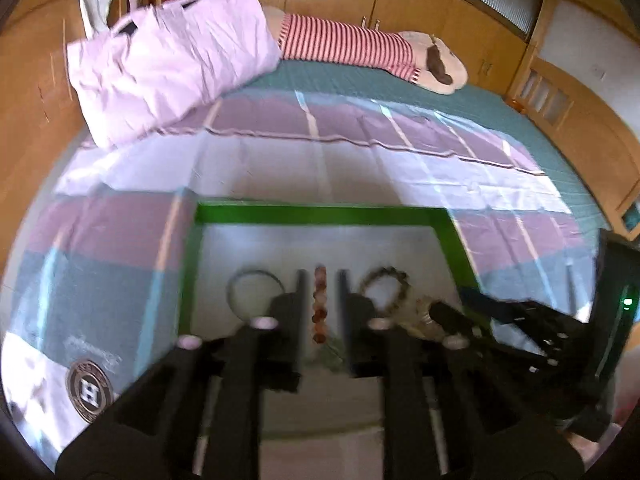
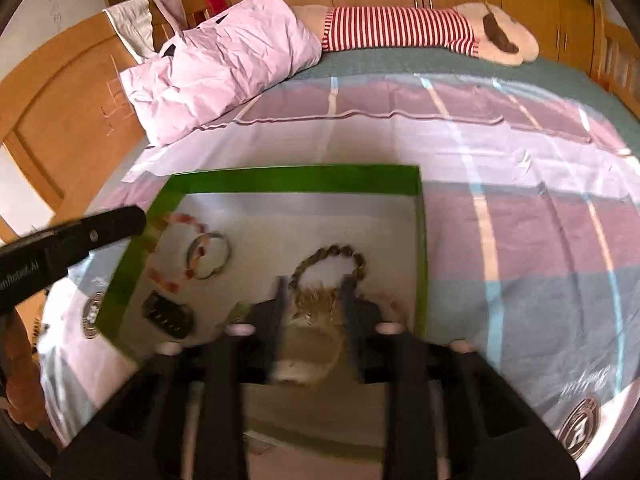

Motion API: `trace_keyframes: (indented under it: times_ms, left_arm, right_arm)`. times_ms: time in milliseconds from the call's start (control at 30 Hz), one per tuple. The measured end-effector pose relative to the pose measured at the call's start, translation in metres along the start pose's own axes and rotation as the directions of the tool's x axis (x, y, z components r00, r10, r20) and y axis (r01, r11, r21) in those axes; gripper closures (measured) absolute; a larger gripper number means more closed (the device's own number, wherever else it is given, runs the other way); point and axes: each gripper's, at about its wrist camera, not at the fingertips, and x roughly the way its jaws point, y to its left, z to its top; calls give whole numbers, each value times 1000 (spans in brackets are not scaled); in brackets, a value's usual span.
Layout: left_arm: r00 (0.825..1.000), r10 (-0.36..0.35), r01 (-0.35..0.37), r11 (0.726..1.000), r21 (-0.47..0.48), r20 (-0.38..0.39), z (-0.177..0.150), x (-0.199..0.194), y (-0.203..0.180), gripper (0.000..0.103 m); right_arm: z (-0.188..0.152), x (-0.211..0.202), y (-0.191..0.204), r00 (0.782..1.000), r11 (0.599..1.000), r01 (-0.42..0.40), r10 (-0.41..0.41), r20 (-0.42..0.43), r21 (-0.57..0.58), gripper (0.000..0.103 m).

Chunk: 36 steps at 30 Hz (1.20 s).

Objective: Organize jewelry

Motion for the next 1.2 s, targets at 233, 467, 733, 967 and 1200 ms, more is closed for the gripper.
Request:
trace_keyframes:
  times_ms: [233,467,733,967,1200]
  left_arm:
    - [999,-32,33,999,20,-22,-19,-32,0,60]
    - [976,-89,93,996,7,-199,-100,-35,-14,62]
    - [948,-111,127,991,35,-298,-128,9,-44,56]
    - [930,-114,117,993,-11,-349,-134,36,-43,53]
    - [936,-43,74,994,76,-348,-141,48,-61,52]
  right_arm:
    - [-20,-59,9,997,997,-78,78,-11,-18,37]
    - [-116,-60,14,966,994,-71,49,-255,-77,57]
    - [-158,-30,39,947,970,-34,-46,-318,-241,62]
    - [-163,-28,40,943,962,-65,-28,-332,-264,84]
    - [-156,-36,14,943,984,-39,-22,-332,-177,84]
